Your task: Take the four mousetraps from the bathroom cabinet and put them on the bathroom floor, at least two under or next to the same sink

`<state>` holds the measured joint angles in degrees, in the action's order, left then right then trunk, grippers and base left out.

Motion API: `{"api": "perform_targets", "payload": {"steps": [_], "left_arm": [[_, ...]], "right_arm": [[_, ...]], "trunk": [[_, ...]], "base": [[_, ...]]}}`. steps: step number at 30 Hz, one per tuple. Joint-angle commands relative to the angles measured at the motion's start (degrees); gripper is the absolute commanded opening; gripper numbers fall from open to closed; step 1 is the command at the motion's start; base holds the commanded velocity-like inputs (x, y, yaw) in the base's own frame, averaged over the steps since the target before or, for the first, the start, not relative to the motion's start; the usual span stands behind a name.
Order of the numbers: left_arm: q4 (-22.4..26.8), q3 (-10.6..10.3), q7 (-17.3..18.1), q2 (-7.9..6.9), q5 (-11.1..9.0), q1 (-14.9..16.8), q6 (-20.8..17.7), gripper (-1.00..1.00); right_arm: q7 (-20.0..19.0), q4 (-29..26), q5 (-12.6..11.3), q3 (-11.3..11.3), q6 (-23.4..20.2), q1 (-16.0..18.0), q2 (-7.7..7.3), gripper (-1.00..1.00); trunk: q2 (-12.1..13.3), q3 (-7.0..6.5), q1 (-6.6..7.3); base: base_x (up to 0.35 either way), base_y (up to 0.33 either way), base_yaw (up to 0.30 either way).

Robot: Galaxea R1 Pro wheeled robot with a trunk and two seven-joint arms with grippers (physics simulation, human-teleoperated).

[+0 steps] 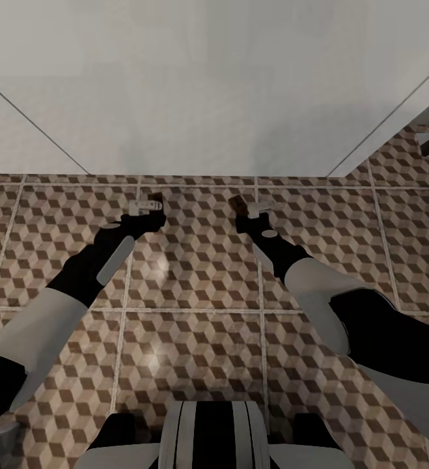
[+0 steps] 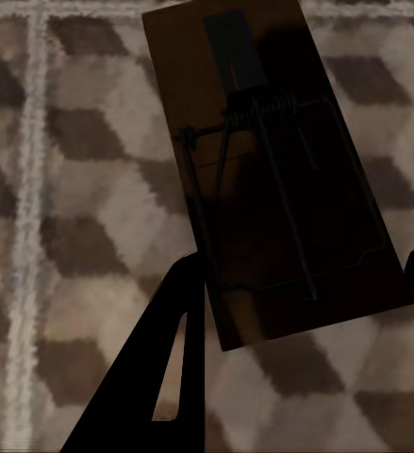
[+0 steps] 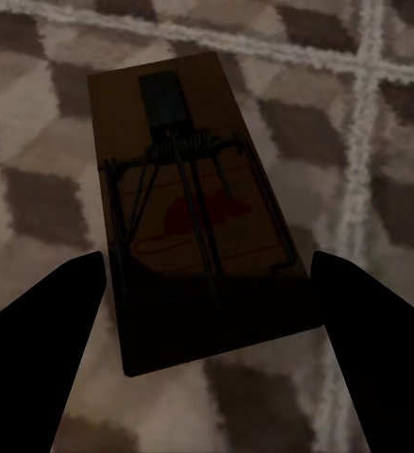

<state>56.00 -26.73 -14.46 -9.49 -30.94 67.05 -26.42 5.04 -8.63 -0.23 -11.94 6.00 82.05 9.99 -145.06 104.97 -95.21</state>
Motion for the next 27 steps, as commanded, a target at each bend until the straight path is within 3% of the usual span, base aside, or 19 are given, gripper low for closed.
{"api": "perform_targets", "payload": {"steps": [1,12,22,27], "left_arm": [[-0.1,-0.3,-0.5,-0.08,-0.5,0.0,-0.1,-1.00],[-2.4,-2.5,-0.5,-0.01,-0.5,-0.4,0.1,-1.00],[-3.5,-2.7,-0.5,0.09,-0.5,-0.4,0.2,-1.00],[-4.7,-2.8,-0.4,0.22,-0.5,-0.4,2.8,-1.00]], "right_arm": [[0.3,0.1,0.0,-0.4,0.2,0.0,0.01,-1.00],[0.3,0.1,0.0,-0.4,0.5,0.0,0.01,-1.00],[0.2,0.1,0.0,-0.4,0.6,0.0,0.01,-1.00],[0.2,0.1,0.0,-0.4,0.7,0.0,0.01,-1.00]], "trunk": [[0.0,0.03,0.01],[0.0,0.03,0.01],[0.0,0.03,0.01],[0.0,0.03,0.01]], "base": [[0.000,0.000,0.000],[0.000,0.000,0.000],[0.000,0.000,0.000],[0.000,0.000,0.000]]}}
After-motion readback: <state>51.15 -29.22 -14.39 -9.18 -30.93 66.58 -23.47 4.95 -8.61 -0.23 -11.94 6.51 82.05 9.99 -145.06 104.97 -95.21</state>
